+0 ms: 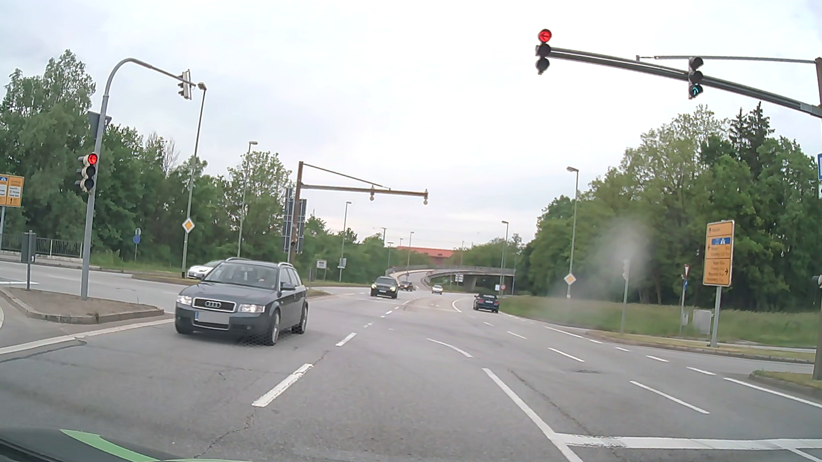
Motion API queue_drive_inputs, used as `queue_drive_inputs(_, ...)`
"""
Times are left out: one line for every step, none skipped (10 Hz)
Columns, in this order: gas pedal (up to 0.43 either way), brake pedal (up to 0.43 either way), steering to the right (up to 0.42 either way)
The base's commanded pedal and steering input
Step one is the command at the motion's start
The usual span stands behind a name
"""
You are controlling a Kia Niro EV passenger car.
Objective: Follow the waypoints while adhering to traffic rules and regulations
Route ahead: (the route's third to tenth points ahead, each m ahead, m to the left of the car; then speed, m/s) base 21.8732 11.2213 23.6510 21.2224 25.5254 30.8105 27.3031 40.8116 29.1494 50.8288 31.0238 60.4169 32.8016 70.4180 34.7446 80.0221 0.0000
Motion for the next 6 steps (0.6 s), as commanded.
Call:
queue_drive_inputs(0.0, 0.323, 0.004)
queue_drive_inputs(0.0, 0.323, 0.004)
queue_drive_inputs(0.0, 0.323, 0.004)
queue_drive_inputs(0.0, 0.323, 0.004)
queue_drive_inputs(0.0, 0.323, 0.004)
queue_drive_inputs(0.0, 0.323, 0.004)
